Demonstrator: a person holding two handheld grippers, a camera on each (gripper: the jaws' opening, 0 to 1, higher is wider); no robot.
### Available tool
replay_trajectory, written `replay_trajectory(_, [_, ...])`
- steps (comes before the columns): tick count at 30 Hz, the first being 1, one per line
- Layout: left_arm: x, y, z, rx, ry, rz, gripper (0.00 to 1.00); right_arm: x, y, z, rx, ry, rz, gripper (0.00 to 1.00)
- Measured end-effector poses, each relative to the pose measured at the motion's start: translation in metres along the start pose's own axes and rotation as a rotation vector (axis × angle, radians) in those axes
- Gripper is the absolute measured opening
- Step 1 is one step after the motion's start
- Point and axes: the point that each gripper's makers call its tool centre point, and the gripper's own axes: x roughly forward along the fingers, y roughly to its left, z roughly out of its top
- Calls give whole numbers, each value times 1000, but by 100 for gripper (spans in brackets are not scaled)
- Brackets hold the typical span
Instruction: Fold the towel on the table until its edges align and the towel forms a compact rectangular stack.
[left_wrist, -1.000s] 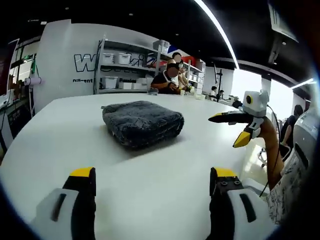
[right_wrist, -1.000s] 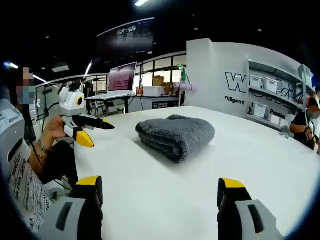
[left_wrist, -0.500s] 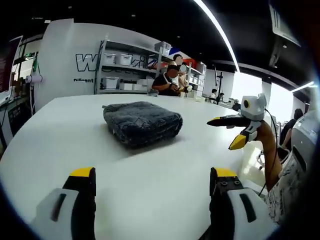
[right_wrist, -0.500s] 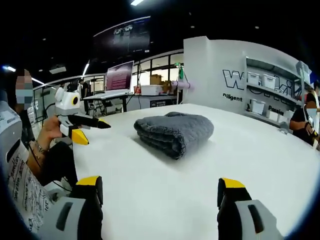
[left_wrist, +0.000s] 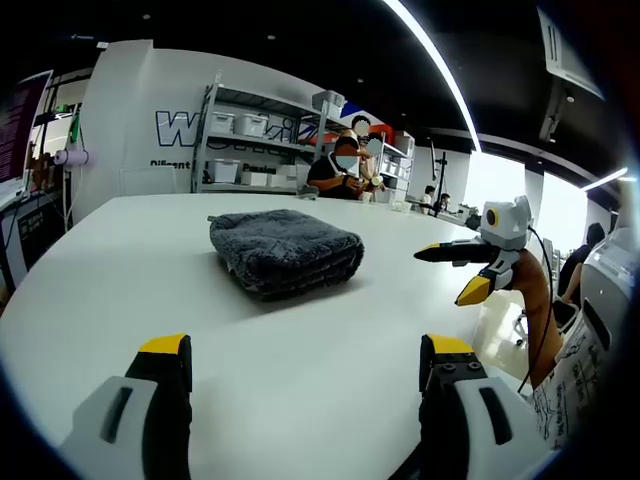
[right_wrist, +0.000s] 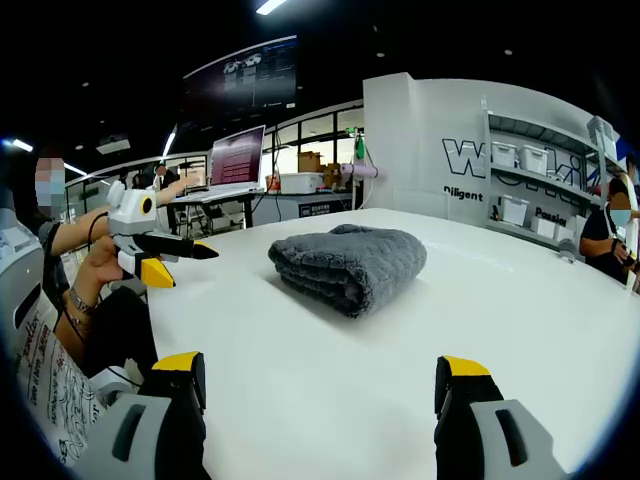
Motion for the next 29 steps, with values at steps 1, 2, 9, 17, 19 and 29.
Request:
replay_trajectory(1, [0, 0, 0, -1, -2, 1, 99, 0, 0, 0, 1, 0, 0, 99])
replay_trajectory(2, [-1, 0, 0, -3, -4, 1, 99, 0, 0, 0, 3, -1, 1, 99])
replay_trajectory(9, [-5, 1, 4, -17, -30, 4, 99, 0, 3, -1, 9, -8, 13, 99])
replay_trajectory(17, [-7, -6, 8, -56, -89, -34, 99, -5, 8, 3, 23, -52, 35, 99])
replay_trajectory(19, [-8, -8, 8, -61, -98, -43, 99, -7, 10, 5, 29, -67, 41, 99])
replay_trajectory(29, [-15, -16, 23, -112, -198, -81, 99, -14, 13, 3, 46, -88, 39, 99])
